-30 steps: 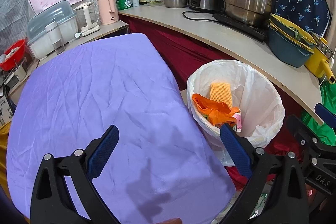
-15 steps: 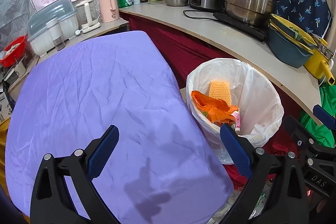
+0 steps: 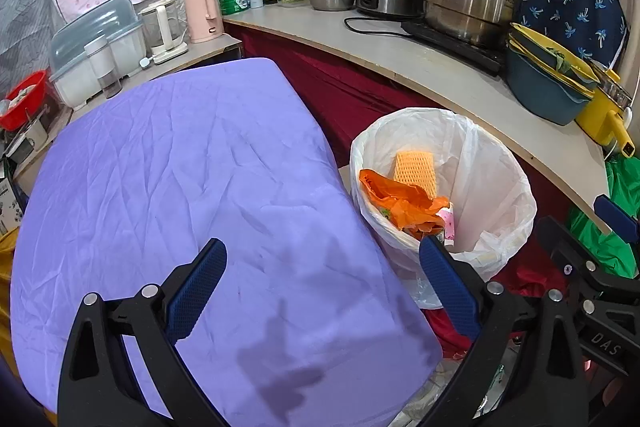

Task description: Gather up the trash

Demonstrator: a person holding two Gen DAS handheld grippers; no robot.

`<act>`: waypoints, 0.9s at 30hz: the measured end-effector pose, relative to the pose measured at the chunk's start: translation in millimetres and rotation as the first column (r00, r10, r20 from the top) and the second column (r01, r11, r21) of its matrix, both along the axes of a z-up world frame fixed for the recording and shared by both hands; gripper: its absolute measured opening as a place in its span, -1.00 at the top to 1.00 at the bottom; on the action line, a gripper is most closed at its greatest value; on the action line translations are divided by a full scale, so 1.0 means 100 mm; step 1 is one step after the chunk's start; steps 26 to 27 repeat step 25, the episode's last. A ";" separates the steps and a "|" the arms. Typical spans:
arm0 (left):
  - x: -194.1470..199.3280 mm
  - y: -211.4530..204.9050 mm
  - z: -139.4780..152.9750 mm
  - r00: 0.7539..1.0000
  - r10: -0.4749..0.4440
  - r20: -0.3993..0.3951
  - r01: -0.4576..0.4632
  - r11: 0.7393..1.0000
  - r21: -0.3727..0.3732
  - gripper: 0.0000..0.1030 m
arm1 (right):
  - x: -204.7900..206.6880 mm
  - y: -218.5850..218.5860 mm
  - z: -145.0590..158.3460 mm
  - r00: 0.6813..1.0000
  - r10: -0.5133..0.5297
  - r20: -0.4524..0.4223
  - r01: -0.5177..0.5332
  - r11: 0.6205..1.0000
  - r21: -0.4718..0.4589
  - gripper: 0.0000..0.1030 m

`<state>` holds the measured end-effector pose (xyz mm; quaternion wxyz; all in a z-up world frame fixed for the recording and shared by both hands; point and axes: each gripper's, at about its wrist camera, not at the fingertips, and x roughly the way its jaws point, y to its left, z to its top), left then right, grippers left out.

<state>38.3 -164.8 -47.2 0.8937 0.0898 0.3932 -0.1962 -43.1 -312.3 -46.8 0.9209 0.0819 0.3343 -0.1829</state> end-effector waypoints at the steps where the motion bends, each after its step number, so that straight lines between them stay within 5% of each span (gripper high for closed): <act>1: -0.01 0.00 0.00 1.000 -0.001 0.000 0.001 1.000 0.000 -0.80 | -0.01 0.01 0.00 1.000 -0.001 0.001 0.001 1.000 -0.001 -0.87; 27: -0.04 0.02 0.02 0.999 -0.034 -0.018 0.034 0.999 0.004 -0.80 | -0.04 0.06 0.05 1.000 0.009 -0.004 -0.009 1.000 -0.009 -0.86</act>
